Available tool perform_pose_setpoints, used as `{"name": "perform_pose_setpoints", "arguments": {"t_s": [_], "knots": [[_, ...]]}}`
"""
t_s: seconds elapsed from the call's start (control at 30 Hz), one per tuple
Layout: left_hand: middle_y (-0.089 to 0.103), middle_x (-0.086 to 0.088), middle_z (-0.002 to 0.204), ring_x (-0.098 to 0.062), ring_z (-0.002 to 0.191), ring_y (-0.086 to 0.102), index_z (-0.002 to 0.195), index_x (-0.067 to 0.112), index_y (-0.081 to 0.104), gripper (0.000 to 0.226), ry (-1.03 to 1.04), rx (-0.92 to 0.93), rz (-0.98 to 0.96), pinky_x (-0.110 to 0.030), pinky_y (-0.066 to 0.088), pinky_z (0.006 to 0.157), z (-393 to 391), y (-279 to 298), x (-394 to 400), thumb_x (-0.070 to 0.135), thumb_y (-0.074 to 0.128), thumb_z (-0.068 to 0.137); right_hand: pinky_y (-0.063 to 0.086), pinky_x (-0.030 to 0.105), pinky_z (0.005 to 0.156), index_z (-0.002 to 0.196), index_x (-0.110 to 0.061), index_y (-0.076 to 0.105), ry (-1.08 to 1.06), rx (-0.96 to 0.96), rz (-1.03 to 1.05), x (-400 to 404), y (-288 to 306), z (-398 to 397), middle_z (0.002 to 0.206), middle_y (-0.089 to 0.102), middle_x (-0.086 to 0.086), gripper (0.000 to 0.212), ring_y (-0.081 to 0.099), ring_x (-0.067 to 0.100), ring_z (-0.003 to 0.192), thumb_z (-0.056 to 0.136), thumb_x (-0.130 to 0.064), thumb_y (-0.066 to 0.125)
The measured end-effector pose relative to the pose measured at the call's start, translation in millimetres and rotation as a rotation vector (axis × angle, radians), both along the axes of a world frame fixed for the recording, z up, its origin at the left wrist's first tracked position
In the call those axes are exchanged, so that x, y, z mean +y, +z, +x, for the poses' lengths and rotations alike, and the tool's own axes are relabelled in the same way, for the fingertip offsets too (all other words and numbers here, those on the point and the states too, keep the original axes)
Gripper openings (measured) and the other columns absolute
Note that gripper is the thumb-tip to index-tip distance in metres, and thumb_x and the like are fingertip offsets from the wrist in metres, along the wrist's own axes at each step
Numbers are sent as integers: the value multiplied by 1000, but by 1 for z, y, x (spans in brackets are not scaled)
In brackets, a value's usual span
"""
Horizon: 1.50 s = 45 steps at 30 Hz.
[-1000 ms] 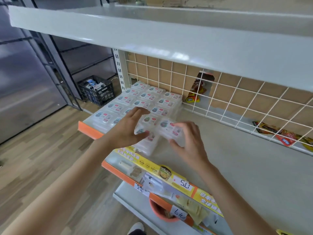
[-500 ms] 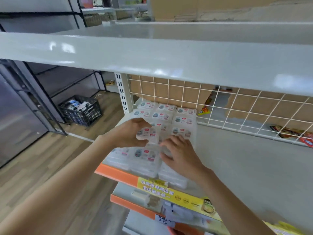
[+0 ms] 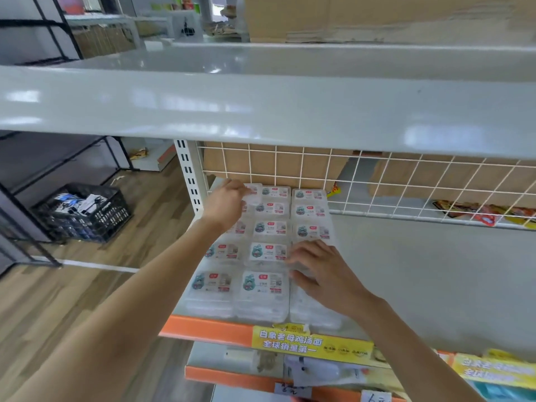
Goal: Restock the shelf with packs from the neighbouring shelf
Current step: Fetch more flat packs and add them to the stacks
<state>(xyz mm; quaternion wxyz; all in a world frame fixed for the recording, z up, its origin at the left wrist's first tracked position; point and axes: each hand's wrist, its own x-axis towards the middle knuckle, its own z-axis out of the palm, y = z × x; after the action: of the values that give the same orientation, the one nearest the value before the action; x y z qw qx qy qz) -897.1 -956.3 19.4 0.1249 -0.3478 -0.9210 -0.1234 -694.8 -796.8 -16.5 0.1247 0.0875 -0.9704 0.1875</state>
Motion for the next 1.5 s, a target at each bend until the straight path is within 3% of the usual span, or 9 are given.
{"name": "perform_pose_setpoints", "arguments": {"t_s": [0.13,0.3,0.43,0.63,0.83,1.07,1.27,1.5], "knots": [[43,-3,142,-21,130,36,135,16,46,49,23,-29,-10,-32,37,100,-6,-2,6,-2,45,90,40,31,88,99,-21,63,-5,3,-7,-1,3,1,111,58,-9,34,50,15,107,85,-41,39],[34,-7,147,-25,133,35,139,10,38,48,-56,-60,-32,-36,35,105,5,-3,6,5,42,91,43,32,86,102,-20,65,3,5,32,-2,12,3,110,62,-6,36,55,17,104,87,-37,37],[48,-9,135,-27,123,44,129,9,51,39,-151,-31,17,-37,38,100,34,1,10,10,46,91,48,32,76,102,-18,63,-46,51,55,1,15,16,104,63,-5,33,58,19,94,84,-34,40],[65,-10,103,-30,102,56,106,8,64,24,-406,78,5,-42,47,86,91,9,41,13,56,84,53,27,64,103,-19,62,-104,84,262,29,27,61,89,64,-4,34,59,16,79,79,-31,41],[67,-8,98,-31,94,60,104,8,66,33,-568,57,-24,-44,50,82,166,19,110,23,49,80,52,29,58,101,-14,62,-196,66,316,80,28,141,81,63,1,36,60,22,73,77,-29,39],[65,-3,104,-25,105,56,108,13,65,38,-727,38,-42,-41,45,90,269,17,221,34,46,83,53,30,59,99,-14,63,-379,70,315,156,25,264,87,63,3,35,61,24,76,76,-30,42],[68,-4,90,-28,88,62,95,12,69,46,-943,-4,-24,-38,51,75,375,1,321,41,38,79,52,30,66,95,-15,64,-611,23,293,222,16,382,93,63,4,35,62,25,82,74,-34,45],[66,-3,81,-27,73,60,92,13,69,36,-1169,-75,-69,-29,48,65,465,-11,420,37,47,75,53,33,67,101,-13,65,-853,39,202,282,5,474,98,65,6,39,64,27,84,76,-35,44]]}}
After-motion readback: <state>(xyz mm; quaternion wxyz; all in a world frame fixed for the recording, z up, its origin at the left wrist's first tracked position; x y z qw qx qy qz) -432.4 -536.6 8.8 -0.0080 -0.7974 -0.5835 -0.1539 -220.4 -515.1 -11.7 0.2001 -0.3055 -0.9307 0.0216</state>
